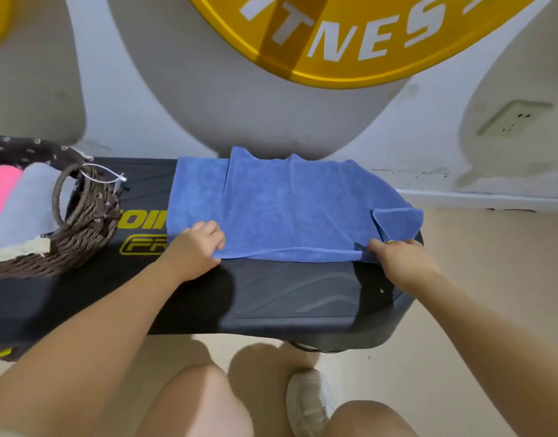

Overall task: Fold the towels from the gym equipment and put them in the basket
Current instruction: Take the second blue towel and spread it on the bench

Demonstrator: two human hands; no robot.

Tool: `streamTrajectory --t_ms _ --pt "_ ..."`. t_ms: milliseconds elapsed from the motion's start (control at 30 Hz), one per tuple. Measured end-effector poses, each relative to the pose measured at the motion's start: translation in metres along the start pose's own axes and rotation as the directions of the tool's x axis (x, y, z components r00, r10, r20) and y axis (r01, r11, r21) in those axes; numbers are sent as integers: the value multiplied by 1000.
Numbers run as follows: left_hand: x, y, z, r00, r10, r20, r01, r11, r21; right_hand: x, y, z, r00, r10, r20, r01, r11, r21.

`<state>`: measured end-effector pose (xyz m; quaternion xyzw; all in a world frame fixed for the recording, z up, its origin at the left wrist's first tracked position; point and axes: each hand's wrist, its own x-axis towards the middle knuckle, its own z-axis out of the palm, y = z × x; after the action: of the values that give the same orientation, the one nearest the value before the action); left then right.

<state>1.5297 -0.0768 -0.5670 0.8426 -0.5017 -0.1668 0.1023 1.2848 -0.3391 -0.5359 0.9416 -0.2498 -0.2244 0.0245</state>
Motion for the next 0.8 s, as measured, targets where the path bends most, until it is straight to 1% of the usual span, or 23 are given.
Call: streamTrajectory --t_ms 33,100,133,200,267,333,367,400,433,467,500,533,567,600,633,700,733,800 --pt "-2 -1 -2 999 -34 -23 34 999 -6 -3 -2 -1 999 -9 32 10 1000 -10" --pt "-7 1 -8 990 -134 48 138 986 -93 -10 -6 -5 991 1 137 4 999 -33" --pt "-10 3 -10 987 -145 74 153 980 -127 -13 -10 -7 984 8 181 5 998 -68" --pt "-22 10 -15 985 -113 128 129 983 -132 -21 -18 -12 959 35 280 5 990 -142" --pt "-33 14 -17 972 -63 228 87 991 -97 -29 -28 -18 891 84 446 -8 986 -169" --pt "-43 14 -18 942 -54 331 93 990 -104 -35 -40 -29 770 162 617 -36 977 -212" --pt "-49 15 -18 929 -53 367 108 986 -130 -34 -47 -34 731 190 656 -82 978 -193" --pt "-55 17 -18 917 -53 396 129 977 -168 -31 -55 -39 717 189 671 -134 982 -133" --pt "-61 17 -18 907 -61 417 165 962 -218 -24 -64 -42 752 159 639 -157 986 -61" --pt "-66 18 -18 899 -81 430 218 935 -280 -15 -74 -45 818 109 565 -133 991 1" --pt "-71 18 -19 898 -115 425 278 896 -345 -6 -87 -49 888 55 456 -90 994 56" --pt "-76 15 -18 904 -161 397 329 853 -405 3 -102 -51 941 4 337 -45 992 115" --pt "-81 10 -18 913 -216 345 366 808 -462 10 -119 -55 972 -46 231 5 984 178" --pt "-85 3 -17 921 -284 268 385 773 -504 16 -138 -58 985 -108 135 75 971 225" --pt "-89 -5 -15 918 -356 173 392 758 -521 22 -157 -62 983 -173 62 152 957 247" --pt "-97 -19 -10 878 -478 -11 402 750 -525 29 -197 -69 952 -303 -42 303 918 255" --pt "-100 -24 -8 852 -518 -74 405 744 -532 33 -215 -71 928 -363 -78 371 894 253" --pt "-105 -32 -3 814 -565 -133 420 732 -536 44 -248 -73 864 -488 -124 504 832 231"
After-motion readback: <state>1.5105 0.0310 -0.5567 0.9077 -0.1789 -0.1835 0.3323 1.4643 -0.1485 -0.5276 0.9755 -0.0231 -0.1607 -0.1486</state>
